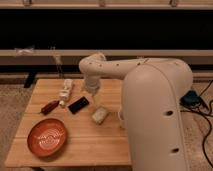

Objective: Drag the ceramic bowl in a circle

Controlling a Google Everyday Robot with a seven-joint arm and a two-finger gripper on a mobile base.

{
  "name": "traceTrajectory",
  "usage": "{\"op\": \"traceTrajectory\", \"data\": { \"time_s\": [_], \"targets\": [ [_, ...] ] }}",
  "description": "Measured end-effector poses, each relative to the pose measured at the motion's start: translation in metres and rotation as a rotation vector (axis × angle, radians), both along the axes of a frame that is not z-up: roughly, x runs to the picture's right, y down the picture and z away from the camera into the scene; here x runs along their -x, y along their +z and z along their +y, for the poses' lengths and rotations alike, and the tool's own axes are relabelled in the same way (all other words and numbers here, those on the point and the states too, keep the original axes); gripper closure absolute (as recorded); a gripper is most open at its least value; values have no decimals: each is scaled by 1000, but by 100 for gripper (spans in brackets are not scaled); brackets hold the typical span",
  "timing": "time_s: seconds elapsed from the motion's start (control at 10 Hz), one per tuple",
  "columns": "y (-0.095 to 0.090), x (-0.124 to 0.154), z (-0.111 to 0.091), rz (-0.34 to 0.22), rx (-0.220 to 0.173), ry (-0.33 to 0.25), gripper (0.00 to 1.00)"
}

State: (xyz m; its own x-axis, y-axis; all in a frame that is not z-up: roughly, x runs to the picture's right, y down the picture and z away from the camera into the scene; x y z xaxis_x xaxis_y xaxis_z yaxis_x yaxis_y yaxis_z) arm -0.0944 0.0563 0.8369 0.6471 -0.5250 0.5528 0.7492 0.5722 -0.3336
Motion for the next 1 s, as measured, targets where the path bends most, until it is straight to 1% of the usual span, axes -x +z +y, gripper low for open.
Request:
{"op": "traceTrajectory", "data": {
  "time_s": [0.2, 0.3, 0.6, 0.7, 0.8, 1.0],
  "targets": [
    [-10, 21, 16, -38, 6, -58, 20],
    [-23, 33, 35, -67, 3, -99, 20],
    [-54, 64, 79, -134, -2, -165, 20],
    [-65, 71, 95, -164, -11, -197, 20],
    [-72, 75, 105, -185, -16, -222, 20],
    [-95, 93, 136, -254, -26, -300, 20]
  ]
}}
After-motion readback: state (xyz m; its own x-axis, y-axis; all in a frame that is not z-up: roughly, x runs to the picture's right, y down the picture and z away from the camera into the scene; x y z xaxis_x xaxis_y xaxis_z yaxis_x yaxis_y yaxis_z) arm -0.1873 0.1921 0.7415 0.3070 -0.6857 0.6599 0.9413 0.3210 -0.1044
